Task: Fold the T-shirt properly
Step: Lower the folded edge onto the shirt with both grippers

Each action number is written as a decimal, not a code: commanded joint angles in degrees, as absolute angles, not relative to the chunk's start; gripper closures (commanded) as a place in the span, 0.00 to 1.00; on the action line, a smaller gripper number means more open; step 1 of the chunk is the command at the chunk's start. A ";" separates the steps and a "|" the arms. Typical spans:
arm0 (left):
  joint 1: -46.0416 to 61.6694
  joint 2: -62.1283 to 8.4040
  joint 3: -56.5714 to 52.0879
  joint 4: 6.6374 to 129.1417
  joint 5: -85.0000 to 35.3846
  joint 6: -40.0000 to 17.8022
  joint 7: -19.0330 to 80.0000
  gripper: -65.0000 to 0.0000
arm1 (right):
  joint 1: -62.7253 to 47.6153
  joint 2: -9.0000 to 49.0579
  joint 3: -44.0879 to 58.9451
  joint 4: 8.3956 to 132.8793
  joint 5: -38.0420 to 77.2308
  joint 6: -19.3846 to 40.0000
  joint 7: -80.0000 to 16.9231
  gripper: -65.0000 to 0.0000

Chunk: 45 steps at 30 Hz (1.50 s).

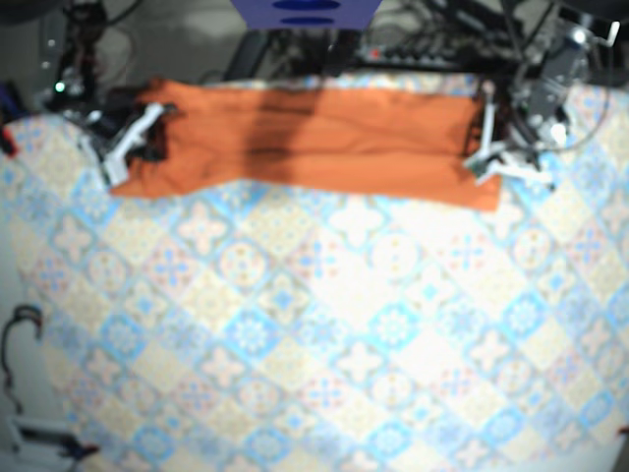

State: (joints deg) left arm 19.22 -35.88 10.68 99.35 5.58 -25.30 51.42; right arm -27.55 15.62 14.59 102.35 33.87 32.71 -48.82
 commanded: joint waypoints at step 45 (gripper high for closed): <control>19.30 -36.62 10.15 100.00 12.35 -24.84 50.77 1.00 | -30.81 11.74 16.75 95.96 34.86 33.19 -47.43 1.00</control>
